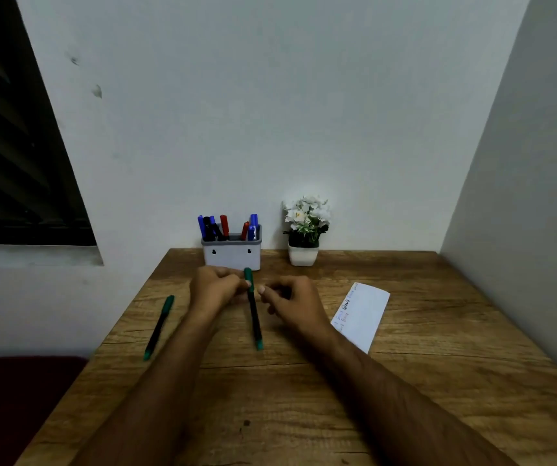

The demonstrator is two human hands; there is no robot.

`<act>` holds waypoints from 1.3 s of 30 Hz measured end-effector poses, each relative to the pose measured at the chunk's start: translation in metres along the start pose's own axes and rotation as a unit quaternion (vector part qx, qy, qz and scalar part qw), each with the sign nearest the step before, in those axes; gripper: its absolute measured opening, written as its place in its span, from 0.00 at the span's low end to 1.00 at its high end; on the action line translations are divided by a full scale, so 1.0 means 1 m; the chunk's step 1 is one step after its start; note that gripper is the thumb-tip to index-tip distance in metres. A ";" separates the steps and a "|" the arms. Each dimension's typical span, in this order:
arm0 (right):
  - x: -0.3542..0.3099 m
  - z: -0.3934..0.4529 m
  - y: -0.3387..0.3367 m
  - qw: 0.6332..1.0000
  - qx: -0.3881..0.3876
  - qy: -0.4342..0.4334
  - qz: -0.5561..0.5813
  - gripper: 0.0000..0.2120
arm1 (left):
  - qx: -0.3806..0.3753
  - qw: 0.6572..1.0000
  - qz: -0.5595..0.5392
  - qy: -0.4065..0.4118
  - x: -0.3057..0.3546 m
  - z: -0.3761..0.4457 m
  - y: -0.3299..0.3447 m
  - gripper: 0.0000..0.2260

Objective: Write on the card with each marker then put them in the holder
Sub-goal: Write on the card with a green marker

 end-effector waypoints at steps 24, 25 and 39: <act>0.038 -0.008 -0.098 0.967 -0.080 0.231 0.071 0.12 | 0.097 0.970 -0.191 -0.113 -0.008 0.000 0.057 0.04; 0.042 -0.008 -0.107 0.967 -0.060 0.234 0.080 0.12 | 0.106 0.993 -0.053 -0.008 -0.003 0.000 0.056 0.06; 0.069 -0.005 -0.157 0.957 0.061 0.236 0.159 0.08 | -0.002 0.818 0.351 0.456 -0.013 -0.048 0.130 0.07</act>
Point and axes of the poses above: each hand's wrist, its own z-axis towards the middle knuckle, its own y-axis out of the palm, x = y × z, the point moved 6 cm from there along z, towards the middle knuckle, and after that the axes turned 14 degrees about x, right-handed, at the moved point
